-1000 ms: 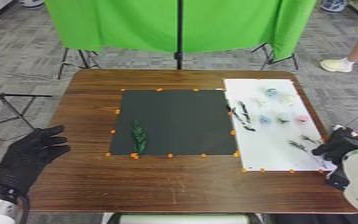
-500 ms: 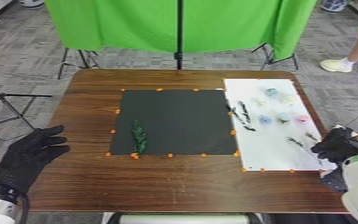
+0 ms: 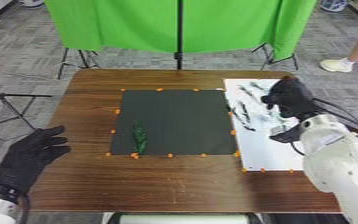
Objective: Arrange flowers
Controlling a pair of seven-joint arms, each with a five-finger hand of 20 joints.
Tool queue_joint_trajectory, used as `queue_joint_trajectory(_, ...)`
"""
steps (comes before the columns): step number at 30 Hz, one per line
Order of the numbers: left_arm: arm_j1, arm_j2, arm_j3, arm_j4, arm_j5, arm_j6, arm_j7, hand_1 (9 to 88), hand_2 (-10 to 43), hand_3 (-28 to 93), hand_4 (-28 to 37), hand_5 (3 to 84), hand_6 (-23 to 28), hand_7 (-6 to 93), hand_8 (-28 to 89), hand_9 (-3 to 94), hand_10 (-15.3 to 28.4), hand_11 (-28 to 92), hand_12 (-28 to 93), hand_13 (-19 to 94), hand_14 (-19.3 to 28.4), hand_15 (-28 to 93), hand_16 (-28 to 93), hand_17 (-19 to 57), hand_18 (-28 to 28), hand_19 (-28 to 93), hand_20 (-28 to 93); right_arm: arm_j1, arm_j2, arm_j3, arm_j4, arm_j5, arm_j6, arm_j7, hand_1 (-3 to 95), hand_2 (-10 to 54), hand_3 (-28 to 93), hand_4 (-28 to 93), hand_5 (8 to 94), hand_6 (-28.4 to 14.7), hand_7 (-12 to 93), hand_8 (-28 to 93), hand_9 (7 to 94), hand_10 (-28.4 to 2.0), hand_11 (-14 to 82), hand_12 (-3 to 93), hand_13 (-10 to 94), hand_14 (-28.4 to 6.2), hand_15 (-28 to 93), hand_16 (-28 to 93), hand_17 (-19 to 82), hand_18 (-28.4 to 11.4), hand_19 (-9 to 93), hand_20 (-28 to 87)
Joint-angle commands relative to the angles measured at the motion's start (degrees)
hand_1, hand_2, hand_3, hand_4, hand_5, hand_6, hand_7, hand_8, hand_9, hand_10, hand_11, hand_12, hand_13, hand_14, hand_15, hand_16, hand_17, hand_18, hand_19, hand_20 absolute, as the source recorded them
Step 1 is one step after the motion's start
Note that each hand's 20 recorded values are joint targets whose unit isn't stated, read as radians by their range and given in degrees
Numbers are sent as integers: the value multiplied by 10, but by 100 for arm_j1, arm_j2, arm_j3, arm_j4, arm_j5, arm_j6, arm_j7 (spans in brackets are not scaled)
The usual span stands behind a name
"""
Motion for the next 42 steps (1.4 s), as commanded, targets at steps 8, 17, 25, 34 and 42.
queue_joint_trajectory(8,-198,33,188,105,45,28,-349,290,76,726,-283,444,71,314,-138,414,172,462,193,358,208,696,-60,-28,245,660,-5,2437,-1960,-3380,1830,-993,-1478,216,383,-60,868,-242,866,-7,432,103,912,-74,636,357,873,-72,770,306,397,-174,854,222)
queue_joint_trajectory(17,-197,35,210,126,49,22,-383,290,76,727,-283,445,72,312,-137,414,172,463,193,358,209,696,-59,-28,245,660,-5,2423,-2257,-3767,2167,-1618,-1587,751,373,-53,874,-240,892,-1,392,94,933,-68,615,353,900,-62,747,304,417,-179,875,191)
queue_joint_trajectory(25,-212,56,232,154,51,-57,-379,289,75,728,-283,444,72,311,-136,414,172,463,193,358,209,695,-59,-28,245,660,-4,2276,-2471,-3624,2201,-1076,-1935,1084,313,9,846,-248,937,3,401,-122,937,-70,639,307,924,-67,732,309,428,-187,907,137)
queue_joint_trajectory(34,-240,91,299,184,50,-90,-371,289,75,727,-283,444,72,312,-137,414,172,463,192,358,208,695,-59,-28,245,660,-4,2259,-2759,-3658,2379,-1087,-1906,1212,303,34,831,-254,937,3,405,-120,937,-73,648,287,935,-67,727,304,438,-193,921,117)
queue_joint_trajectory(42,-231,99,323,183,41,-37,-354,289,75,727,-283,444,72,312,-137,414,172,462,191,358,208,695,-59,-28,245,660,-4,2221,-2872,-3523,2461,-947,-1845,1271,277,60,829,-249,937,1,398,-120,937,-71,650,276,937,-58,728,280,446,-194,930,97)
